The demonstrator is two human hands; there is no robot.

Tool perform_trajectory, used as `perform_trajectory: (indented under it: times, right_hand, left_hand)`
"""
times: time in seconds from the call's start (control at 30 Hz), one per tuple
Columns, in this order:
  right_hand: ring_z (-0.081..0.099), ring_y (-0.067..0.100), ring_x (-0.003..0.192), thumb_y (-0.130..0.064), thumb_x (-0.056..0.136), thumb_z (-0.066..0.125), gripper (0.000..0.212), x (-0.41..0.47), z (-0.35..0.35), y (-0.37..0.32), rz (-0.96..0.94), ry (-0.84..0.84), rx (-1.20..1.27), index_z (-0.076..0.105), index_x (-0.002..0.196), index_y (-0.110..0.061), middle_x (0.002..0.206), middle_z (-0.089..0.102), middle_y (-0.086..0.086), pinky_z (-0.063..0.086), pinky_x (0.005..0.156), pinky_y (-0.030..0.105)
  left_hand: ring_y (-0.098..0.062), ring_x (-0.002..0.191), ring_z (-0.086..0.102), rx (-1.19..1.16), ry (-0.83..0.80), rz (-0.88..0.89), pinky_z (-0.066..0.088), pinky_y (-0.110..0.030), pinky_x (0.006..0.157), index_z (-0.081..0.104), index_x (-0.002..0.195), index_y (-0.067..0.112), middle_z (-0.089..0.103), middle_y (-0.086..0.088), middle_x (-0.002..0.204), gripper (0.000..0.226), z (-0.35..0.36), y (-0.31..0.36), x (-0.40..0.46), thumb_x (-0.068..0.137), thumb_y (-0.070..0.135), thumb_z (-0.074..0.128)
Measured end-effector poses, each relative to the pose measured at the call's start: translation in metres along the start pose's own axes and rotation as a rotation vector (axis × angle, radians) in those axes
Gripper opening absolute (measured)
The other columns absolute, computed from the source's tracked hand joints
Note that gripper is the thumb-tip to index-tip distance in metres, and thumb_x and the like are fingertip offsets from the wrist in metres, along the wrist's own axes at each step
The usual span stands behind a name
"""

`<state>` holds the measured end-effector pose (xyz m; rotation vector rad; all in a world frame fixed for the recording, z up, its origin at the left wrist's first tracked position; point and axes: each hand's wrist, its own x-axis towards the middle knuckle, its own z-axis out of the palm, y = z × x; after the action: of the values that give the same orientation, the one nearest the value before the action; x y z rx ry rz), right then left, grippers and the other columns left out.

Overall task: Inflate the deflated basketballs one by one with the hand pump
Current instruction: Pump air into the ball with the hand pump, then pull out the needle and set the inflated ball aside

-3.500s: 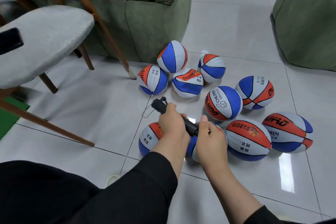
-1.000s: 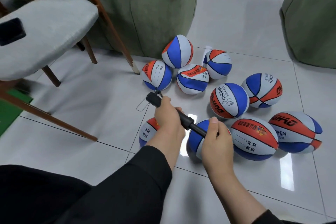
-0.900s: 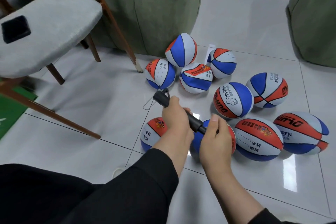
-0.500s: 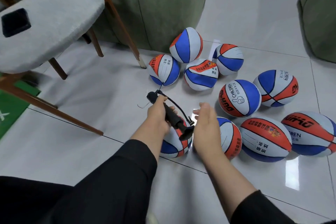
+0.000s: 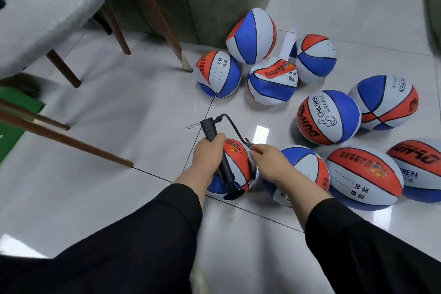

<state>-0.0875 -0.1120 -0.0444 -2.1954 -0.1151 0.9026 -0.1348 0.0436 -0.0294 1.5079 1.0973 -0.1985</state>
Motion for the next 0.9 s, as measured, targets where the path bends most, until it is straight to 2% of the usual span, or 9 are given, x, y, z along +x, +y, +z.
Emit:
perform_trajectory:
  times: [0.1, 0.17, 0.23, 0.33, 0.4, 0.5, 0.67, 0.77, 0.9]
  right_hand:
    - [0.057, 0.025, 0.115, -0.022, 0.105, 0.048, 0.036, 0.012, 0.006, 0.001, 0.025, 0.021, 0.015, 0.061, 0.135, -0.007, 0.135, 0.062, 0.010, 0.040, 0.089, 0.028]
    - [0.055, 0.021, 0.106, -0.027, 0.104, 0.053, 0.036, 0.020, 0.011, 0.002, 0.042, -0.026, 0.045, 0.059, 0.135, -0.009, 0.127, 0.063, 0.005, 0.042, 0.087, 0.028]
    - [0.055, 0.022, 0.096, -0.034, 0.100, 0.061, 0.039, 0.029, 0.019, 0.003, 0.078, -0.070, 0.083, 0.060, 0.132, -0.010, 0.113, 0.062, 0.004, 0.050, 0.085, 0.036]
    - [0.054, 0.019, 0.078, -0.037, 0.095, 0.068, 0.033, 0.042, 0.031, 0.003, 0.090, 0.028, 0.181, 0.066, 0.117, -0.013, 0.099, 0.065, 0.002, 0.046, 0.070, 0.030]
    - [0.062, 0.020, 0.080, -0.036, 0.092, 0.071, 0.026, 0.049, 0.038, 0.003, 0.114, 0.074, 0.288, 0.067, 0.107, -0.015, 0.097, 0.071, 0.003, 0.052, 0.073, 0.033]
    - [0.065, 0.023, 0.080, -0.034, 0.091, 0.074, 0.029, 0.055, 0.041, 0.003, 0.242, 0.048, 0.537, 0.063, 0.100, -0.008, 0.095, 0.071, 0.010, 0.055, 0.074, 0.036]
    - [0.055, 0.028, 0.078, -0.034, 0.094, 0.072, 0.027, 0.071, 0.047, 0.000, 0.329, -0.050, 0.635, 0.060, 0.095, -0.010, 0.090, 0.061, 0.014, 0.047, 0.072, 0.038]
    - [0.053, 0.027, 0.078, -0.035, 0.092, 0.075, 0.029, 0.082, 0.053, -0.003, 0.326, -0.068, 0.639, 0.057, 0.090, -0.012, 0.090, 0.062, 0.012, 0.045, 0.064, 0.034]
    - [0.047, 0.027, 0.074, -0.032, 0.089, 0.079, 0.046, 0.095, 0.057, -0.004, 0.313, -0.073, 0.637, 0.041, 0.068, -0.017, 0.084, 0.057, 0.013, 0.040, 0.055, 0.030]
  left_hand:
    - [-0.029, 0.076, 0.060, 0.040, 0.021, -0.013, 0.055, -0.039, 0.076, 0.055, 0.081, 0.014, 0.060, -0.009, 0.081, 0.026, -0.009, 0.002, 0.011, 0.094, 0.037, 0.058]
    - [-0.029, 0.077, 0.059, 0.053, 0.040, 0.002, 0.050, -0.035, 0.073, 0.056, 0.082, 0.014, 0.059, -0.010, 0.083, 0.027, -0.015, 0.010, 0.017, 0.096, 0.038, 0.058]
    - [-0.030, 0.080, 0.062, 0.060, 0.076, 0.059, 0.052, -0.037, 0.077, 0.057, 0.081, 0.015, 0.062, -0.010, 0.084, 0.031, -0.017, 0.020, 0.023, 0.096, 0.042, 0.059]
    - [-0.025, 0.076, 0.064, 0.097, 0.069, 0.144, 0.051, -0.036, 0.074, 0.059, 0.079, 0.016, 0.064, -0.005, 0.079, 0.036, -0.011, 0.027, 0.023, 0.095, 0.049, 0.061]
    - [-0.028, 0.080, 0.068, 0.108, 0.032, 0.129, 0.054, -0.040, 0.079, 0.063, 0.081, 0.017, 0.068, -0.005, 0.079, 0.041, -0.007, 0.019, 0.024, 0.089, 0.057, 0.063]
    - [-0.031, 0.092, 0.069, 0.170, 0.099, 0.142, 0.055, -0.048, 0.094, 0.065, 0.080, 0.022, 0.070, -0.003, 0.082, 0.045, -0.009, 0.003, 0.027, 0.077, 0.066, 0.059]
    - [-0.034, 0.088, 0.070, 0.100, 0.146, 0.098, 0.058, -0.052, 0.089, 0.064, 0.073, 0.021, 0.070, -0.002, 0.074, 0.041, -0.019, -0.002, 0.041, 0.067, 0.061, 0.059]
    - [-0.033, 0.080, 0.067, 0.055, 0.157, 0.072, 0.057, -0.047, 0.086, 0.059, 0.071, 0.022, 0.063, -0.002, 0.070, 0.036, -0.026, 0.001, 0.047, 0.065, 0.057, 0.058]
    - [-0.025, 0.073, 0.059, 0.028, 0.165, 0.056, 0.051, -0.040, 0.077, 0.054, 0.069, 0.023, 0.058, 0.001, 0.068, 0.030, -0.033, 0.002, 0.053, 0.067, 0.052, 0.058]
